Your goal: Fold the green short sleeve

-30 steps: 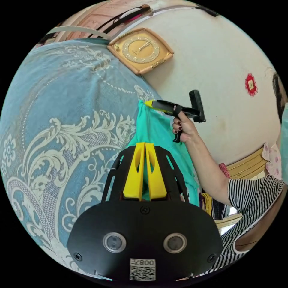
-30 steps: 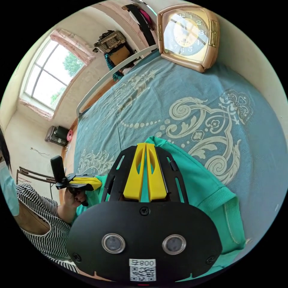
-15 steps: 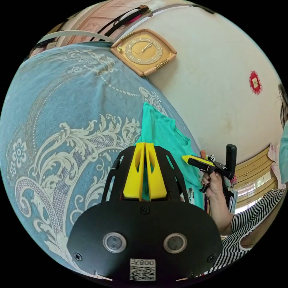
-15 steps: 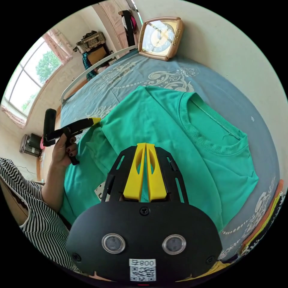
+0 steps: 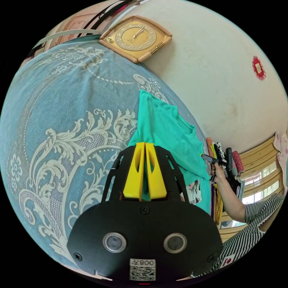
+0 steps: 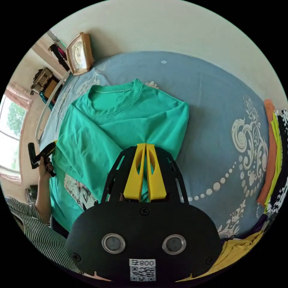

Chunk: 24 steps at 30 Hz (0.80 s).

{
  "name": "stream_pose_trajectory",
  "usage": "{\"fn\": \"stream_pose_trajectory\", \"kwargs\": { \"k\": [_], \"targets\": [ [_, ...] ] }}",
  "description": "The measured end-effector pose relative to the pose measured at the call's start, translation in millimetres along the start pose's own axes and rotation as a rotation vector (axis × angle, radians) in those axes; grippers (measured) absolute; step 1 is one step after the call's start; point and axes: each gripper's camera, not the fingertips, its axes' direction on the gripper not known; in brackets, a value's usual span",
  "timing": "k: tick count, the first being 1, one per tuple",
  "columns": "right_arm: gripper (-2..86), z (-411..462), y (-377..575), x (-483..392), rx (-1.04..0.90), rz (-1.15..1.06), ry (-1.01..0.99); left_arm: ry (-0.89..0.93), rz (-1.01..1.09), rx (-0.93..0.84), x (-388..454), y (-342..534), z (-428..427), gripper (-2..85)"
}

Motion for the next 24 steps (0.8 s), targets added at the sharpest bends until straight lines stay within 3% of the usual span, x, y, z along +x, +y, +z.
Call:
{"fn": "stream_pose_trajectory", "kwargs": {
  "k": [1,7,9,11,15,19,22,24],
  "targets": [
    [0.1,-1,14,24,-0.02,0.06,-0.089,-0.009,-0.007,-0.001,2,1,-2,0.1],
    [0.0,-36,81,66,0.131,0.049,0.062,0.006,0.054,-0.01,34,21,-33,0.2],
    [0.0,-23,85,90,0.112,0.079,0.053,-0.019,0.074,-0.056,42,27,-34,0.2],
    [0.0,16,92,121,-0.024,0.112,0.043,-0.049,0.085,-0.106,45,31,-29,0.2],
    [0.0,4,143,143,0.035,0.109,-0.006,-0.075,0.103,-0.125,55,40,-48,0.2],
    [0.0,-16,269,134,0.084,-0.016,-0.031,-0.111,0.128,-0.132,58,57,-63,0.2],
    [0.1,23,349,147,-0.064,0.003,-0.003,-0.12,0.106,-0.203,48,69,-60,0.2],
    [0.1,19,384,169,0.004,0.076,-0.072,-0.088,0.045,-0.204,44,75,-76,0.3]
  ]
}}
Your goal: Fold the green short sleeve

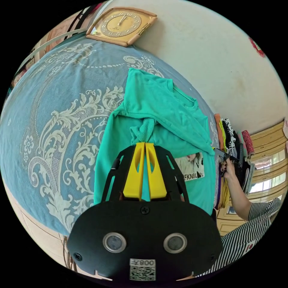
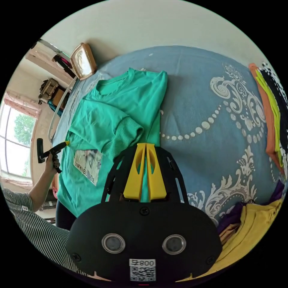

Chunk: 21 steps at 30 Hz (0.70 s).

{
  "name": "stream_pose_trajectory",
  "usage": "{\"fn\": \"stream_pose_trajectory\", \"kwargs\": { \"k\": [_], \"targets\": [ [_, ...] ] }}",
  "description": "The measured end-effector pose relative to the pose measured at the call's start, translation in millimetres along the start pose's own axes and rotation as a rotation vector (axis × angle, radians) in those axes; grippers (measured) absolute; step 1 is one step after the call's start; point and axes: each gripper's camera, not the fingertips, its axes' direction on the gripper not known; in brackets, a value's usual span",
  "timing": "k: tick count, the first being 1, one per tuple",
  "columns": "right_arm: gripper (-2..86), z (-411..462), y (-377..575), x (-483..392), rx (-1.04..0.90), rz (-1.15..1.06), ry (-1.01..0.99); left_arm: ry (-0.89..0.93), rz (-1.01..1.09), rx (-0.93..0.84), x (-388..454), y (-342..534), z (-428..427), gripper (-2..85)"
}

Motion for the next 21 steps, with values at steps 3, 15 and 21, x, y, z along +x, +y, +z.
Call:
{"fn": "stream_pose_trajectory", "kwargs": {
  "k": [3,15,21],
  "targets": [
    [0.1,-25,44,16,0.047,0.04,-0.056,0.001,0.008,0.065,1,23,-35,0.3],
    [0.8,-65,398,72,-0.023,0.227,-0.219,0.095,-0.211,-0.042,-94,199,-122,4.1],
    [3.9,-61,537,79,-0.067,0.29,-0.257,0.253,-0.318,-0.089,-140,273,-135,8.6]
  ]
}}
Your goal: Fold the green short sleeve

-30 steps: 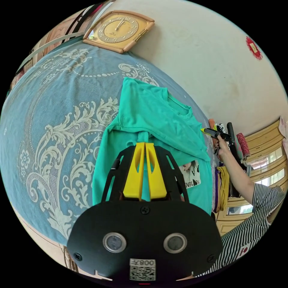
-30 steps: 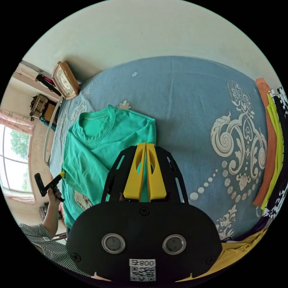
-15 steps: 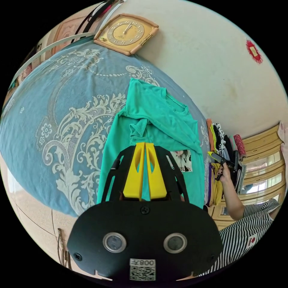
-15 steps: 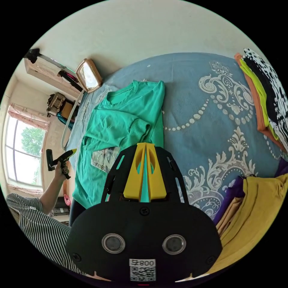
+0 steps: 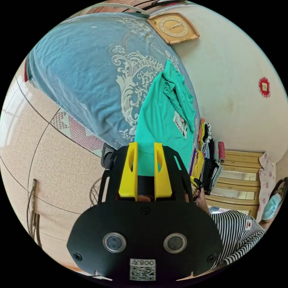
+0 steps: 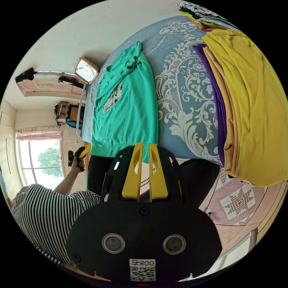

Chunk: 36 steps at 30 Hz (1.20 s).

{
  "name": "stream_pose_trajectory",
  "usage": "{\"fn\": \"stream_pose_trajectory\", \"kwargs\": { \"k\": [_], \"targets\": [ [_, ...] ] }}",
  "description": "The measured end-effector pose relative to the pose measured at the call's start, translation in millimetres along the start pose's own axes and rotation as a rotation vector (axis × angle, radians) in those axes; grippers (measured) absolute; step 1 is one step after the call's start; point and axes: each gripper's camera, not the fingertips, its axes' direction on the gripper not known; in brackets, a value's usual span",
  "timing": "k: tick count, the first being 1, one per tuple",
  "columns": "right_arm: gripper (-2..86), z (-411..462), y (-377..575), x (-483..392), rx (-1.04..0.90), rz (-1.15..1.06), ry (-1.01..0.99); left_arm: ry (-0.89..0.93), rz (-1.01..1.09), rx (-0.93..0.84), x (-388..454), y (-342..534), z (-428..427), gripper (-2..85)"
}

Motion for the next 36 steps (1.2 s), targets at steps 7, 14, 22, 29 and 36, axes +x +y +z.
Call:
{"fn": "stream_pose_trajectory", "kwargs": {
  "k": [7,14,22,29,36],
  "targets": [
    [7.3,-1,83,43,0.019,0.042,-0.015,0.164,-0.087,-0.02,-55,43,-7,11.4],
    [7.9,19,122,64,-0.025,0.037,0.023,0.185,-0.061,-0.063,-80,70,-17,12.1],
    [7.1,45,153,82,-0.095,0.064,0.012,0.194,-0.049,-0.103,-97,94,-26,8.5],
    [2.8,40,191,92,-0.104,0.039,-0.028,0.227,-0.018,-0.088,-106,117,-52,3.6],
    [1.2,17,230,91,-0.07,-0.031,-0.097,0.321,0.008,-0.033,-115,148,-93,2.9]
  ]
}}
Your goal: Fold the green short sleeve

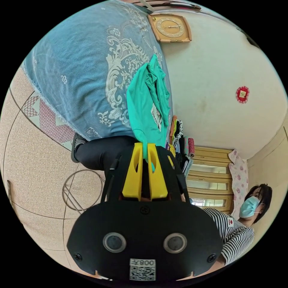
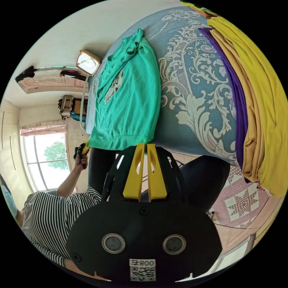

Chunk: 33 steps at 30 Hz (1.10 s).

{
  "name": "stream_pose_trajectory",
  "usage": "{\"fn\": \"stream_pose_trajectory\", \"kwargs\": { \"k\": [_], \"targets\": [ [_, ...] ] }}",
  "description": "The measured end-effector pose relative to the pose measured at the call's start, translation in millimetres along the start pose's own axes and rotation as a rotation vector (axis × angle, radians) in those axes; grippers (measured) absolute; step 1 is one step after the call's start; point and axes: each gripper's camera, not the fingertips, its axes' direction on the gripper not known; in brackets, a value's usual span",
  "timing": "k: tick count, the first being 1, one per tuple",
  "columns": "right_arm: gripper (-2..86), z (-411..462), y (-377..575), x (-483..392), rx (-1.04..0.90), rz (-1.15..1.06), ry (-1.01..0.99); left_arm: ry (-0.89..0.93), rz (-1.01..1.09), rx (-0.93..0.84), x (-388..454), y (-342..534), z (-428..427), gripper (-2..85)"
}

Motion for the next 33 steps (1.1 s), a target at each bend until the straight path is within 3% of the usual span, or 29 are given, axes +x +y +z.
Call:
{"fn": "stream_pose_trajectory", "kwargs": {
  "k": [5,20,33],
  "targets": [
    [0.8,-41,38,-13,0.077,-0.092,-0.121,0.054,0.045,0.018,9,21,-24,2.8],
    [0.6,-120,122,-52,0.187,-0.276,-0.214,0.185,0.232,0.053,51,71,-88,2.6],
    [0.5,-132,203,-38,0.206,-0.279,-0.255,0.254,0.211,0.082,23,129,-129,2.5]
  ]
}}
